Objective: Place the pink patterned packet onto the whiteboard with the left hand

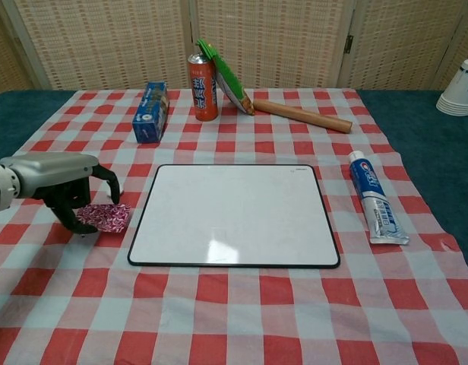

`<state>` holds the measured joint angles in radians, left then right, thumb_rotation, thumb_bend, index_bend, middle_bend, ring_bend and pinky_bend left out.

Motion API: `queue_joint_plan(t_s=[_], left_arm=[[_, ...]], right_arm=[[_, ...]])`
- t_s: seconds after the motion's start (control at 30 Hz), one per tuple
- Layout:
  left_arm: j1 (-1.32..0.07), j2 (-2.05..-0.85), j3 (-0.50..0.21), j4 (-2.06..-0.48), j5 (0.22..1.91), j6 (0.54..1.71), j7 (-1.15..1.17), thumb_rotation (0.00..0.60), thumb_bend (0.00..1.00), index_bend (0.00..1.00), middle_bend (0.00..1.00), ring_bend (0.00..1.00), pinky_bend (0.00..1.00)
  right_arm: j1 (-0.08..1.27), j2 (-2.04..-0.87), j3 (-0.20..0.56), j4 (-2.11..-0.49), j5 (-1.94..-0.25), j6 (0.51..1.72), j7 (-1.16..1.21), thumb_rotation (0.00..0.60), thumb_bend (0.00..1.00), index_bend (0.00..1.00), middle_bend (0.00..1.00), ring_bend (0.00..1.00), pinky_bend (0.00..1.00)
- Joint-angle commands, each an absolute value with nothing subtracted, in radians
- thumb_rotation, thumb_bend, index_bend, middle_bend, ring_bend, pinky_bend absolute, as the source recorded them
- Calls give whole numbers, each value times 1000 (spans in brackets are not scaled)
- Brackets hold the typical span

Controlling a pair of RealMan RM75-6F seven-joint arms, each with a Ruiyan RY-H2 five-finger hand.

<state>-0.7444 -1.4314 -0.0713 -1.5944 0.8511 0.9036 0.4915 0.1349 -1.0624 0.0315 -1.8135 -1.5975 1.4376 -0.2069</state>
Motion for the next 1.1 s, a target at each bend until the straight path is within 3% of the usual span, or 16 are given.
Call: queue_joint_plan(t_s=[0.03,0.47,0.7,1.1], left_arm=[[-765,-1412,-90,-1641,851,915,510,600,263,406,948,983,948],[-938,-1476,-193,-1757,702,934,655,600,261,406,953,984,948],[-1039,-1596,-209,-1675,563,937,712,600,262,406,953,985,949],[-1103,-1751,-199,-1478,511,947,726,600,264,402,953,986,949]], right_arm=[[135,-1061,31,-1813,-1600,1439,-204,548,154,11,160,118,173],[139,-1055,30,-1810,-1596,1429,-191,548,154,10,160,118,173],[142,-1053,31,-1812,-1588,1420,-188,549,154,10,160,118,173],[140,-1046,28,-1807,-1597,1426,-166,546,154,11,161,118,173]])
